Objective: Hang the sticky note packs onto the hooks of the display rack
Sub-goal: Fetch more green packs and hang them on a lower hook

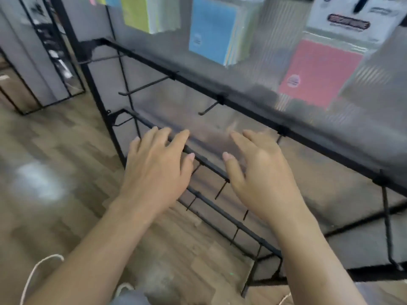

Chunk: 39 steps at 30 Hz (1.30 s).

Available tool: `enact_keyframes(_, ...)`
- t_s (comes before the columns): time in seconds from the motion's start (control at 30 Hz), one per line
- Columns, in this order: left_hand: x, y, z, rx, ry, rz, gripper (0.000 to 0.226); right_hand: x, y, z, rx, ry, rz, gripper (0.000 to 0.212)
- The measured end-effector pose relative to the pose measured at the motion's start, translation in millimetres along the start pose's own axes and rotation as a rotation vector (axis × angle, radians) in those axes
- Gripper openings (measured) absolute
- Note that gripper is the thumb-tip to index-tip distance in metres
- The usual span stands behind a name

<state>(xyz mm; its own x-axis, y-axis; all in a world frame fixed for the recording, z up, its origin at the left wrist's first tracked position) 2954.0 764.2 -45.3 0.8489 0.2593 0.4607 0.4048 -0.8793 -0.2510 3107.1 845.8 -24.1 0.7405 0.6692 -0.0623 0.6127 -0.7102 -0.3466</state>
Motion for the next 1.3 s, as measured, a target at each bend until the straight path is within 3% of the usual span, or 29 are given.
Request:
enact_keyframes(0.27, -184.4, 39.0, -65.4, 0.146, 0.024, -0.344, 0.056, -195.7, -76.0, 81.4, -0.311, 0.064, -0.370, 0.050)
enact_keyframes(0.5, -318.2, 52.3, -126.0, 0.180, 0.032, -0.515, 0.050, -352.2, -132.6, 132.3, -0.471, 0.084, -0.503, 0.052)
enact_keyframes(0.83, -496.2, 2.1, -182.1, 0.142, 0.046, -0.679, 0.052, -512.3, -240.9, 213.2, -0.545, 0.012, -0.608, 0.058)
enact_keyframes(1.0, -597.7, -59.3, -220.4, 0.202, 0.016, -0.734, 0.038, -602.1, -330.0, 261.4, -0.534, -0.050, -0.647, 0.056)
enact_keyframes(1.3, -776.1, -170.8, -323.2, 0.283, -0.009, -0.846, 0.048, -779.5, -496.5, 301.8, -0.519, -0.072, -0.737, 0.051)
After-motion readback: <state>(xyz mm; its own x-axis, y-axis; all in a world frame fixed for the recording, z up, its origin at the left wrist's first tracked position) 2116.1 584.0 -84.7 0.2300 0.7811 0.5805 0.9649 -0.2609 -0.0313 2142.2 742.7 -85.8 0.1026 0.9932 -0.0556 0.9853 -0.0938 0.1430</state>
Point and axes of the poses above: each hand's wrist, its own y-axis away from the middle knuckle, its own z-axis out of the palm, x = y × z, the point moved 3 cm from there along -y, towards the middle knuckle, and after that the axes turned 15 degrees about y, right-handed, at the moved point
